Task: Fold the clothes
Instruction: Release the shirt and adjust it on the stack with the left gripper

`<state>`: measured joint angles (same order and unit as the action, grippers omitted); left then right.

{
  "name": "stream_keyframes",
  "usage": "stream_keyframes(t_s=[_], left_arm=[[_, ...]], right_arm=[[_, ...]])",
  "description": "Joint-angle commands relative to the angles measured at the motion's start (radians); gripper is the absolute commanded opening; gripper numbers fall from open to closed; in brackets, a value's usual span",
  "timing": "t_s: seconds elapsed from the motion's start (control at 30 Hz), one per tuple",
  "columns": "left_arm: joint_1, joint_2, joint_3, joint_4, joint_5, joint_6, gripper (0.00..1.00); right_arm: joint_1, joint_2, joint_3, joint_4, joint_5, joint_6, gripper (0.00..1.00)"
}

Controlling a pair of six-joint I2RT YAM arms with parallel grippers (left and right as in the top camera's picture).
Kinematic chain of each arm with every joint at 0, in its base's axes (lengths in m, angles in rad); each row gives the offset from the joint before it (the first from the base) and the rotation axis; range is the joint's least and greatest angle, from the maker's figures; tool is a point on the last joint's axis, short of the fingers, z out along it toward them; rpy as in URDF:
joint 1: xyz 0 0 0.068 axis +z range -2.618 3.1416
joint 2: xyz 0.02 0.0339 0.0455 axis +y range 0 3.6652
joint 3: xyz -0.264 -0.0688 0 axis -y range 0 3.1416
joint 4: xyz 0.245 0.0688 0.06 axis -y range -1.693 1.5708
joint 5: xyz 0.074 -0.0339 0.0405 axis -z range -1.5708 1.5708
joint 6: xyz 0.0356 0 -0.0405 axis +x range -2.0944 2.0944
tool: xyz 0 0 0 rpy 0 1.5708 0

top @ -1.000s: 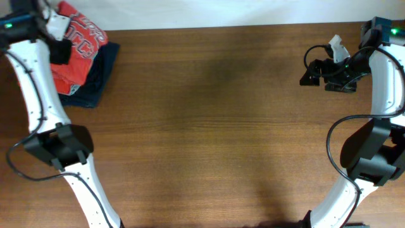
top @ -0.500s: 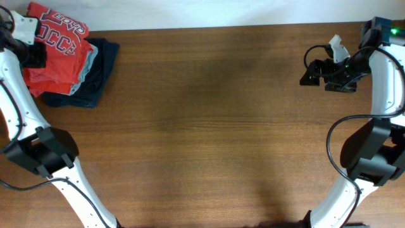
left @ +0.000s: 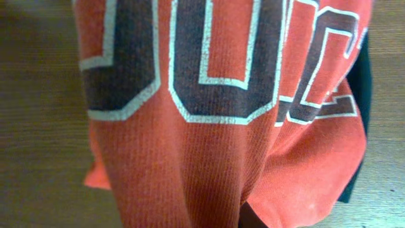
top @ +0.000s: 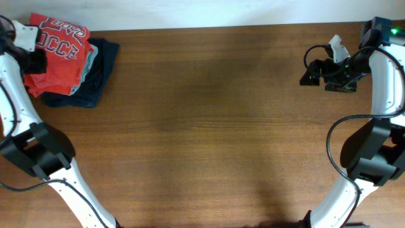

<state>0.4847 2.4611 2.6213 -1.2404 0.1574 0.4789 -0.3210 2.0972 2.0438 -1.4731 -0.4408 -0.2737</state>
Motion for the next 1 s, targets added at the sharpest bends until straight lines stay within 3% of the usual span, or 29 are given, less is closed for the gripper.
stream_keyframes(t_s=[0.0, 0.17, 0.27, 0.47, 0.6, 0.77, 0.8, 0.87, 0.9, 0.93, 0.97], left_arm=[[0.036, -0.034, -0.003, 0.014, 0.011, 0.005, 0.00], [0.062, -0.021, -0.003, 0.018, 0.011, 0.005, 0.15], [0.071, -0.005, -0.003, 0.026, 0.010, -0.004, 0.51], [0.098, 0.028, -0.003, 0.090, 0.010, -0.080, 0.79], [0.108, 0.022, 0.016, 0.126, -0.007, -0.188, 0.86], [0.108, 0.014, 0.100, 0.128, 0.015, -0.386, 0.84], [0.107, 0.014, 0.106, 0.136, 0.054, -0.430, 0.79], [0.107, 0.015, 0.106, 0.162, 0.161, -0.494, 0.45], [0.106, 0.024, 0.106, 0.182, 0.225, -0.529, 0.11], [0.106, 0.028, 0.106, 0.196, 0.268, -0.557, 0.01], [0.105, 0.037, 0.106, 0.213, 0.303, -0.582, 0.01]], right_arm=[[0.000, -0.014, 0.004, 0.000, 0.008, -0.014, 0.98], [0.000, -0.014, 0.004, 0.000, 0.008, -0.014, 0.99], [0.000, -0.014, 0.004, 0.000, 0.008, -0.014, 0.99], [0.000, -0.014, 0.004, 0.000, 0.008, -0.014, 0.98], [0.000, -0.014, 0.004, 0.000, 0.008, -0.014, 0.98], [0.000, -0.014, 0.004, 0.000, 0.008, -0.014, 0.99], [0.000, -0.014, 0.004, 0.000, 0.008, -0.014, 0.99], [0.000, -0.014, 0.004, 0.000, 0.008, -0.014, 0.99], [0.000, -0.014, 0.004, 0.000, 0.008, -0.014, 0.98], [0.000, -0.014, 0.004, 0.000, 0.008, -0.014, 0.98], [0.000, -0.014, 0.004, 0.000, 0.008, -0.014, 0.99]])
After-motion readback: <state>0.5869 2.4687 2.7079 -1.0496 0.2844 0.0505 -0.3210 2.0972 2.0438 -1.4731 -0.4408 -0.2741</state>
